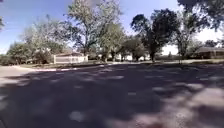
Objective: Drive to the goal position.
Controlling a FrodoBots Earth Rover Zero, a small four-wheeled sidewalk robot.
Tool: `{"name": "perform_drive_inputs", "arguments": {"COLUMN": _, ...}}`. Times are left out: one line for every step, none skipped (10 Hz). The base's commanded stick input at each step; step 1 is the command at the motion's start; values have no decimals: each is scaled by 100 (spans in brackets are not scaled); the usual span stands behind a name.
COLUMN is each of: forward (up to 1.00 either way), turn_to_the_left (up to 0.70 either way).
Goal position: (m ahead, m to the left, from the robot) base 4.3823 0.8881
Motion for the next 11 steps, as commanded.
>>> {"name": "perform_drive_inputs", "arguments": {"forward": 70, "turn_to_the_left": 0}}
{"name": "perform_drive_inputs", "arguments": {"forward": 70, "turn_to_the_left": 0}}
{"name": "perform_drive_inputs", "arguments": {"forward": 70, "turn_to_the_left": 0}}
{"name": "perform_drive_inputs", "arguments": {"forward": 70, "turn_to_the_left": 0}}
{"name": "perform_drive_inputs", "arguments": {"forward": 70, "turn_to_the_left": 0}}
{"name": "perform_drive_inputs", "arguments": {"forward": 70, "turn_to_the_left": 0}}
{"name": "perform_drive_inputs", "arguments": {"forward": 70, "turn_to_the_left": 0}}
{"name": "perform_drive_inputs", "arguments": {"forward": 70, "turn_to_the_left": 0}}
{"name": "perform_drive_inputs", "arguments": {"forward": 70, "turn_to_the_left": 0}}
{"name": "perform_drive_inputs", "arguments": {"forward": 70, "turn_to_the_left": 0}}
{"name": "perform_drive_inputs", "arguments": {"forward": 70, "turn_to_the_left": 0}}
